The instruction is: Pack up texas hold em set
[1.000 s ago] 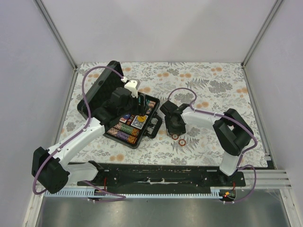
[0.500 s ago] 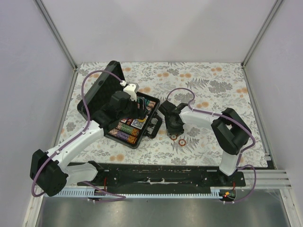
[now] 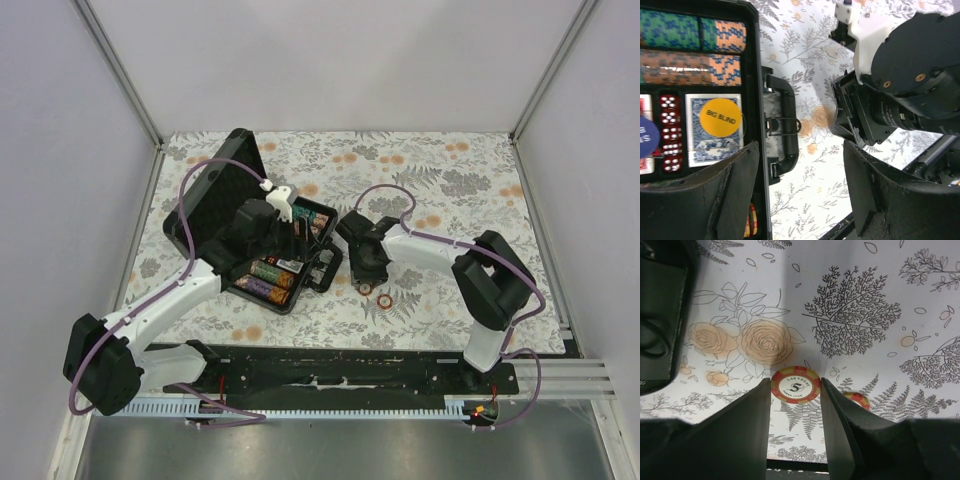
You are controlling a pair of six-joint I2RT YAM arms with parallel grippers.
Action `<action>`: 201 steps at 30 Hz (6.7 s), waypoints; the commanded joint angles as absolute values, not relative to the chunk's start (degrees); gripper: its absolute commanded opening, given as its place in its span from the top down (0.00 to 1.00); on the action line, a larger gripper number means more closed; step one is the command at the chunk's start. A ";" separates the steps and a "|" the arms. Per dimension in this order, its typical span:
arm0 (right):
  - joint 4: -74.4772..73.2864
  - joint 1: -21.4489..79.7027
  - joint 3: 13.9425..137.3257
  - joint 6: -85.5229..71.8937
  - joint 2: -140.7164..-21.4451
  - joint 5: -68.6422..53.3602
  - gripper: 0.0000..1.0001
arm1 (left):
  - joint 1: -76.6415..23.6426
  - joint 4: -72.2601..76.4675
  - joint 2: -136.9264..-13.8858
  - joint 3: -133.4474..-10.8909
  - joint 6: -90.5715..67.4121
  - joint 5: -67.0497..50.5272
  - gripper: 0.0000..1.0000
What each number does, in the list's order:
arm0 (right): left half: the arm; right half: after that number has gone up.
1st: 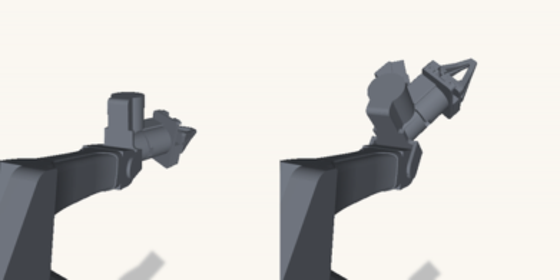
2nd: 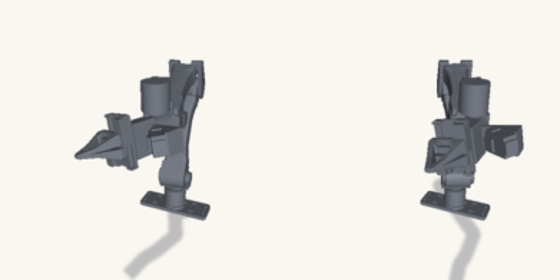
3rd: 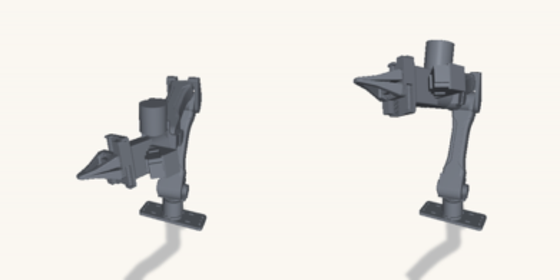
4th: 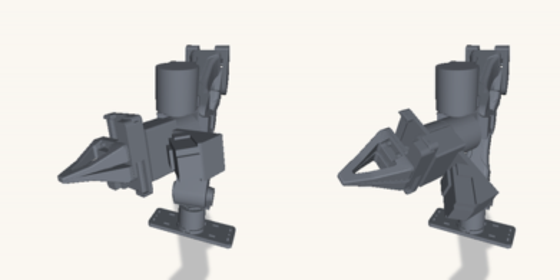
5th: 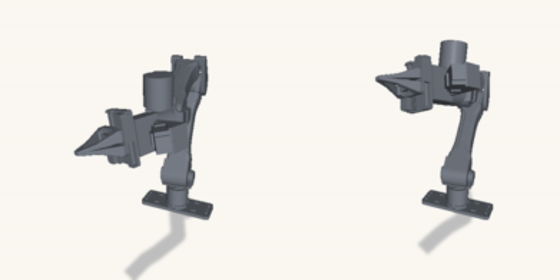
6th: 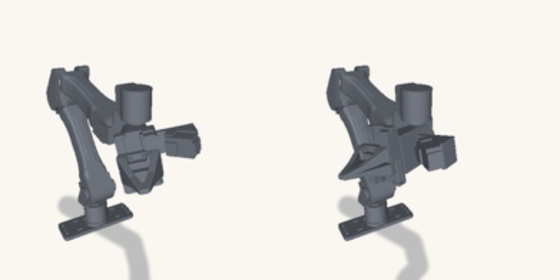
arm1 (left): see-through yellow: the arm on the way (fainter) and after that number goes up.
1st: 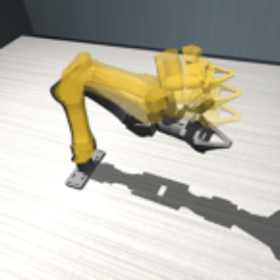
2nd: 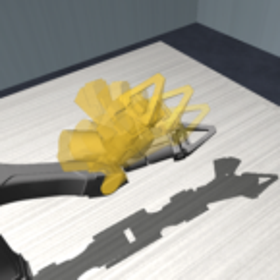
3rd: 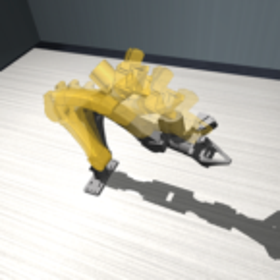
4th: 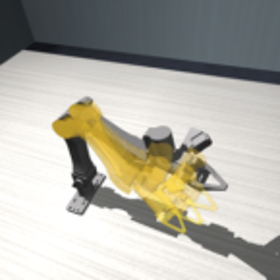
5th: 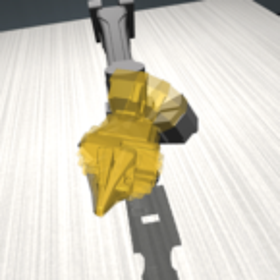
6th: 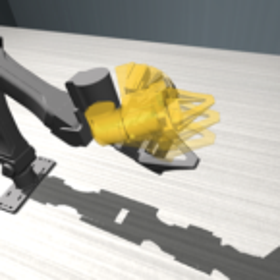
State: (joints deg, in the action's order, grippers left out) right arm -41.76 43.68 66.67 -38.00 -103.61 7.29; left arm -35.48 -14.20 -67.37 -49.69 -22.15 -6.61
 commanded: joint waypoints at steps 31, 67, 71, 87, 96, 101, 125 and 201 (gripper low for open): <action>-15.82 30.50 55.02 -68.64 -87.89 -24.96 0.58 | -42.45 18.72 -74.79 -35.68 -37.44 -9.49 0.31; -14.05 30.41 52.29 -68.04 -88.25 -25.67 0.32 | -42.63 8.02 -77.09 -41.66 -33.32 -3.00 0.98; -18.27 29.62 52.38 -63.65 -85.00 -22.24 0.24 | -42.63 -3.21 -73.22 -43.24 -28.05 3.85 0.98; -27.51 27.95 52.82 -54.40 -81.56 -16.08 0.23 | -42.63 -32.96 -75.06 -54.41 -15.73 13.28 0.98; -27.51 27.86 52.56 -54.32 -81.65 -16.08 0.23 | -42.71 -32.78 -78.40 -53.70 -16.87 12.04 0.98; -27.51 27.77 52.47 -54.23 -81.83 -16.26 0.23 | -42.63 -32.43 -79.45 -53.09 -17.40 13.62 0.98; -27.60 27.33 51.77 -53.88 -82.27 -16.35 0.23 | -42.71 -32.61 -81.74 -52.47 -18.11 16.70 0.75; -26.65 32.87 62.23 -60.10 -87.63 -20.55 0.57 | -42.80 12.29 -65.47 -35.42 -30.75 -14.94 0.22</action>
State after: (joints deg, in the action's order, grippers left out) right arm -34.11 33.47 60.77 -53.74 -90.35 -13.56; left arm -42.52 1.26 -63.94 -36.84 -25.56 -9.93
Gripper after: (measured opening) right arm 0.472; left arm 0.790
